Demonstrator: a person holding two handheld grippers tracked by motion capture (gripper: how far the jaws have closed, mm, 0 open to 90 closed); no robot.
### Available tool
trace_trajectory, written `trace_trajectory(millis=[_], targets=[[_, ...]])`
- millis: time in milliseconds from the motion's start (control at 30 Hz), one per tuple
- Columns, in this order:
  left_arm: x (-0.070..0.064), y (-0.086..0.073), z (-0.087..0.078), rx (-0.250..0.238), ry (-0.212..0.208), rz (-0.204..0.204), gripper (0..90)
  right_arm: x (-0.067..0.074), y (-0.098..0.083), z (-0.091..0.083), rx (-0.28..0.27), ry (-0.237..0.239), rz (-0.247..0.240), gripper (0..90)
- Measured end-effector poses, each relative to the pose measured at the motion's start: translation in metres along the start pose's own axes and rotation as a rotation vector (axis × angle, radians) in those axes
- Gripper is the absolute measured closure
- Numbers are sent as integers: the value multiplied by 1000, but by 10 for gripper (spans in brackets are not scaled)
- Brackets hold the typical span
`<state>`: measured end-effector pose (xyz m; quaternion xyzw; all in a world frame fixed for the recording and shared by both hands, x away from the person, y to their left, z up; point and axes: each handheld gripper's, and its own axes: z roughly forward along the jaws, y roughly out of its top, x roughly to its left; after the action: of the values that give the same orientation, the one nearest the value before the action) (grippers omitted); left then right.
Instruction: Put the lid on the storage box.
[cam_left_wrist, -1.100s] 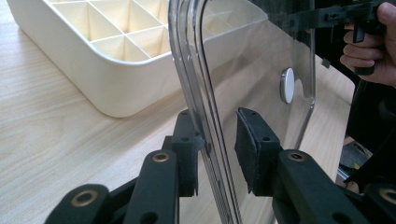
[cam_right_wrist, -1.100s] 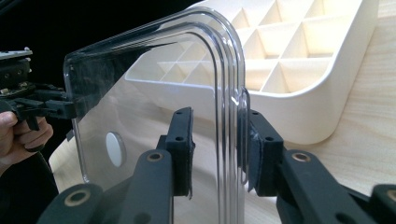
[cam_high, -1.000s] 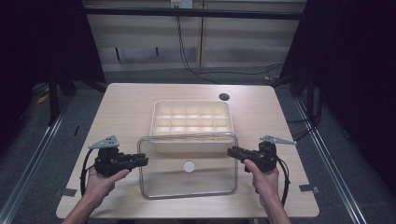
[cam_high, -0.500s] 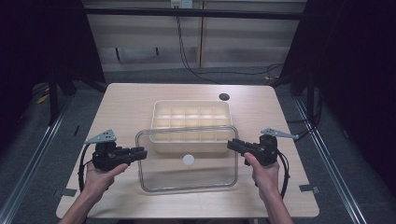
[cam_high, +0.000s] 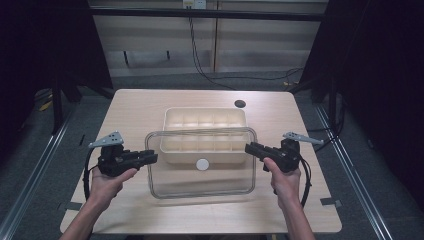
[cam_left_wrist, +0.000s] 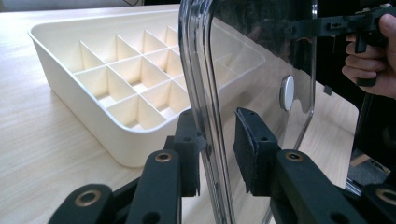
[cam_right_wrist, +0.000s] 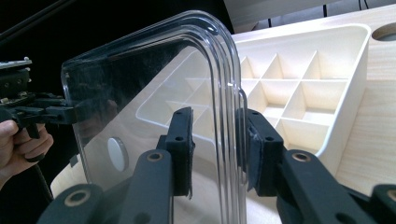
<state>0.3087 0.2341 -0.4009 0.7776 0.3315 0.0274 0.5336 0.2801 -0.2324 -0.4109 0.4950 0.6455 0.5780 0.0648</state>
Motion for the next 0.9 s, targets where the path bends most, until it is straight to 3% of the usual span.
trace_trajectory(millis=[300, 467, 567, 733, 900], targets=[[0, 8, 2, -15, 3, -9, 713, -1, 11, 1, 1, -13, 3, 670], [0, 17, 2, -27, 5, 3, 712, -1, 18, -1, -12, -13, 1, 670], [1, 19, 3, -13, 17, 28, 705, 0, 21, 0, -12, -16, -7, 669], [2, 25, 3, -7, 28, 34, 703, -1, 24, 2, -13, -20, -8, 667], [2, 36, 1, -31, 34, 46, 703, -1, 32, 3, -33, -21, -6, 662]])
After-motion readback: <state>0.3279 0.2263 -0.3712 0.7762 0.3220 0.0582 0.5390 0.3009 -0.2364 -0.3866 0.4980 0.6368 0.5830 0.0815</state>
